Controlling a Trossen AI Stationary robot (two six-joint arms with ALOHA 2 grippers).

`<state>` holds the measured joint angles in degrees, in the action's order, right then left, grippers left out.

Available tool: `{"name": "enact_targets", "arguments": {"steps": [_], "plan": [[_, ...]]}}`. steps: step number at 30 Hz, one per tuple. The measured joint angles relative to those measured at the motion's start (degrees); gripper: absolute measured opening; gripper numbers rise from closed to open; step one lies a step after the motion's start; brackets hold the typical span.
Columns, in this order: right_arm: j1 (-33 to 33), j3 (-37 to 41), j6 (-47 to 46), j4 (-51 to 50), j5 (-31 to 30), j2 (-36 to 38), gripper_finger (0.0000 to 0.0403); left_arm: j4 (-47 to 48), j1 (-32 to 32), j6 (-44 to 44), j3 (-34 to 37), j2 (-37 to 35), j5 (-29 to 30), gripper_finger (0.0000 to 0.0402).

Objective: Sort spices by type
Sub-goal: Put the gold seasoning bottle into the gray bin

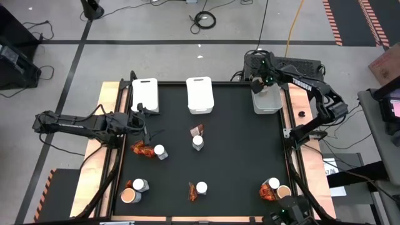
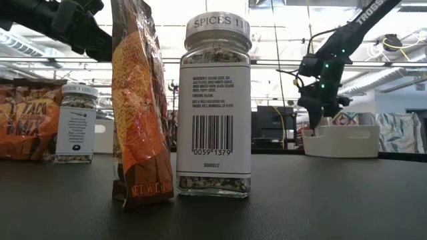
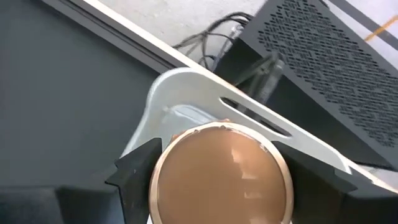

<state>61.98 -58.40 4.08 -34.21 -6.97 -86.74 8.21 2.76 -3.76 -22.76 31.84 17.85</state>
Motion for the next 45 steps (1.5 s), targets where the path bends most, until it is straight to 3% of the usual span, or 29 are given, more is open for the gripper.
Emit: {"name": "enact_targets", "arguments": {"steps": [10,22,30,33,40,45], "plan": [[0.0,0.1,1.6,-0.1,1.4,0.0,0.0276,0.0,0.0,0.0,0.0,0.0,0.0,0.0367],[0.0,0.2,2.4,-0.7,1.1,3.4,0.0336,0.0,0.0,0.0,0.0,0.0,0.0,0.0367],[-0.5,-2.9,2.4,-2.1,1.3,8.3,0.0349,0.0,0.0,-0.1,0.0,0.0,0.0,0.0367],[-1.9,-6.2,1.2,-3.6,5.4,10.0,0.0350,0.0,0.0,-0.1,0.0,0.0,0.0,0.0367],[-11.6,-14.4,-1.1,-6.7,23.0,12.2,0.0350,-0.3,0.0,0.0,0.0,0.0,0.0,0.0367],[-24.0,-17.6,-1.7,-9.2,25.3,12.5,0.0350,-0.4,0.0,0.0,0.0,0.0,0.0,0.0367]]}}
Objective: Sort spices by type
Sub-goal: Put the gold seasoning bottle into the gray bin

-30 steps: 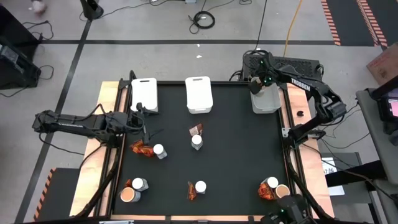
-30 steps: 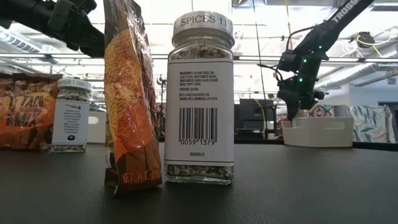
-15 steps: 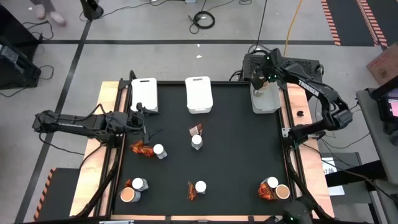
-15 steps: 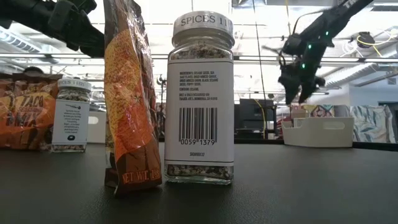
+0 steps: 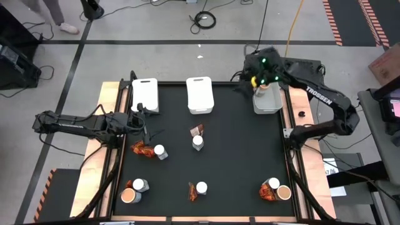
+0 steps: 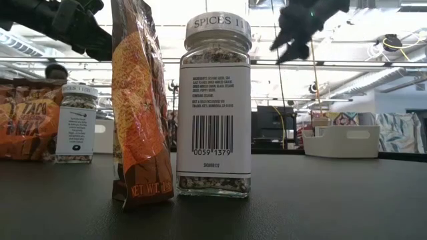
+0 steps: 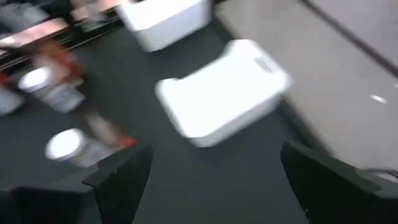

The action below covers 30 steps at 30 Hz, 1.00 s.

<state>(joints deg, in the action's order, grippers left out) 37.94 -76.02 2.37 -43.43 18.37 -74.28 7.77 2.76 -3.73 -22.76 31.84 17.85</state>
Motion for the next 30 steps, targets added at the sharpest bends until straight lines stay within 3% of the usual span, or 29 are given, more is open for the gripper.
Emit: {"name": "enact_targets", "arguments": {"steps": [11,21,30], "plan": [[-25.3,-0.5,-11.9,-0.2,-0.2,0.0,0.0350,0.2,0.0,0.3,0.0,0.0,0.0,0.0367],[-40.5,-0.5,-37.9,-7.3,-0.2,0.0,0.0350,0.3,0.0,3.4,0.5,0.0,-1.2,0.0367],[-51.7,-0.5,-61.3,-12.4,-0.2,-0.1,0.0350,-3.9,0.0,0.4,0.8,0.0,-1.6,0.0367]]}}
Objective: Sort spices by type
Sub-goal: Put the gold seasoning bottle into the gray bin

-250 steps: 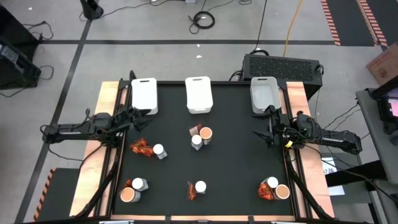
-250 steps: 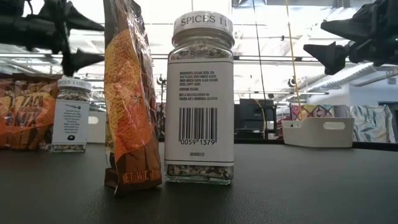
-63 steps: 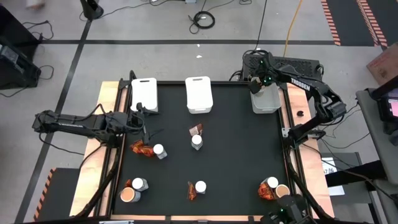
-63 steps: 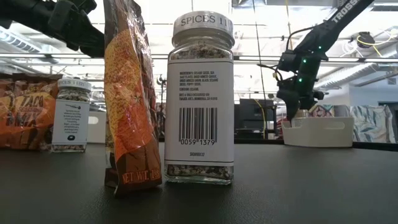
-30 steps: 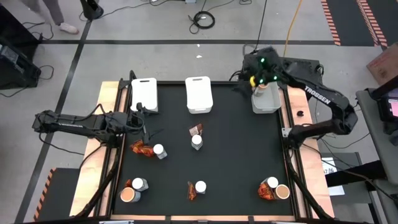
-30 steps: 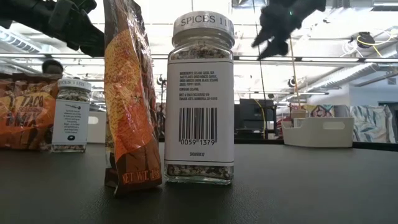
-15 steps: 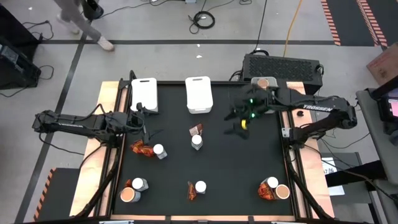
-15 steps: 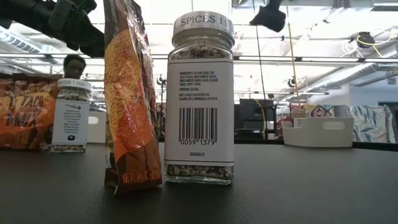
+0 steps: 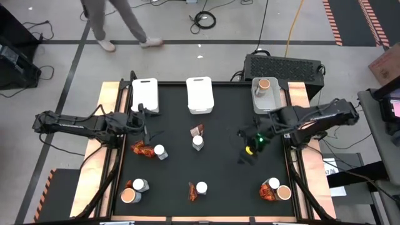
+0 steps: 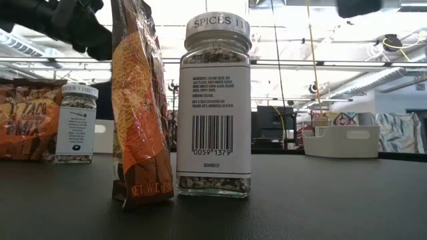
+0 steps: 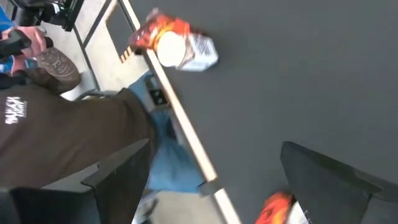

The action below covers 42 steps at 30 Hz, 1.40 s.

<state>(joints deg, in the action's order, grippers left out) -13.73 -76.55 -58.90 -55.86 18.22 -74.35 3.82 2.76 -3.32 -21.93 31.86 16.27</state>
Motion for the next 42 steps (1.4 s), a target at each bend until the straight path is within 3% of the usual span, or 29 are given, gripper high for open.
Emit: {"name": "enact_targets", "arguments": {"steps": [8,14,22,27,34,42], "plan": [[-7.9,0.0,-19.5,-0.7,0.4,0.0,0.0350,-3.9,0.0,-4.0,0.0,0.0,-2.4,0.0367],[-11.9,0.0,-23.8,1.7,-1.9,-2.3,0.0350,-6.4,0.0,-6.0,0.0,0.0,-5.0,0.0367],[-16.1,0.0,-33.8,2.3,10.1,-7.5,0.0350,-6.5,0.0,-7.8,0.0,0.0,-5.7,0.0367],[-19.3,0.0,-38.2,-1.5,13.5,-9.2,0.0350,-7.3,0.0,-8.1,0.0,0.0,-5.8,0.0367],[-25.7,0.0,-41.1,-6.8,13.2,-10.0,0.0350,-7.6,0.0,-9.1,0.0,0.0,-7.5,0.0367],[-32.7,0.0,-42.4,-11.3,7.9,-10.0,0.0350,-7.9,0.0,-9.2,0.0,0.0,-7.5,0.0367]]}}
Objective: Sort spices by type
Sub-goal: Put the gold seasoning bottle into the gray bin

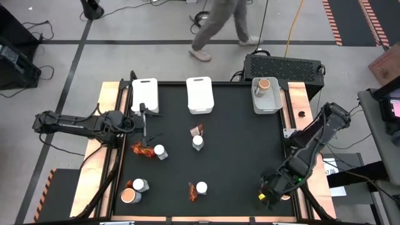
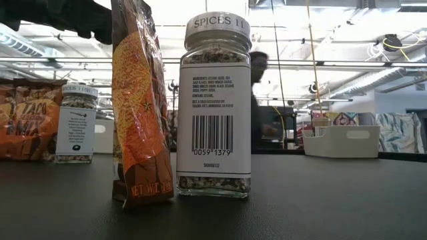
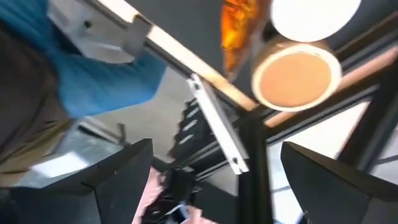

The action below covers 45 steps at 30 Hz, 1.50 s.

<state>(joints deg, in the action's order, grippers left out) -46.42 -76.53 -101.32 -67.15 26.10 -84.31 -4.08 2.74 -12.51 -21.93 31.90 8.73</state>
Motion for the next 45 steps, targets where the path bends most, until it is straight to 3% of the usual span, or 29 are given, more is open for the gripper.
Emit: {"name": "enact_targets", "arguments": {"steps": [9,16,24,37,45], "plan": [[-5.3,0.1,4.1,-6.1,-11.2,-1.1,0.0350,0.0,0.0,0.0,0.0,0.0,0.0,0.0367],[-7.1,0.1,18.3,-6.5,-11.1,-4.9,0.0350,0.0,0.0,0.0,0.0,0.0,0.0,0.0367],[-7.3,0.1,25.2,-7.4,-11.0,-8.7,0.0350,0.0,0.0,0.0,0.0,0.0,0.0,0.0367],[-8.5,0.1,25.7,-9.5,-11.7,-9.4,0.0350,0.1,0.0,0.0,0.0,0.0,0.0,0.0367],[-9.2,4.9,25.5,-6.5,-12.7,-9.4,0.0350,0.2,0.0,-0.1,0.0,0.0,0.0,0.0367]]}}
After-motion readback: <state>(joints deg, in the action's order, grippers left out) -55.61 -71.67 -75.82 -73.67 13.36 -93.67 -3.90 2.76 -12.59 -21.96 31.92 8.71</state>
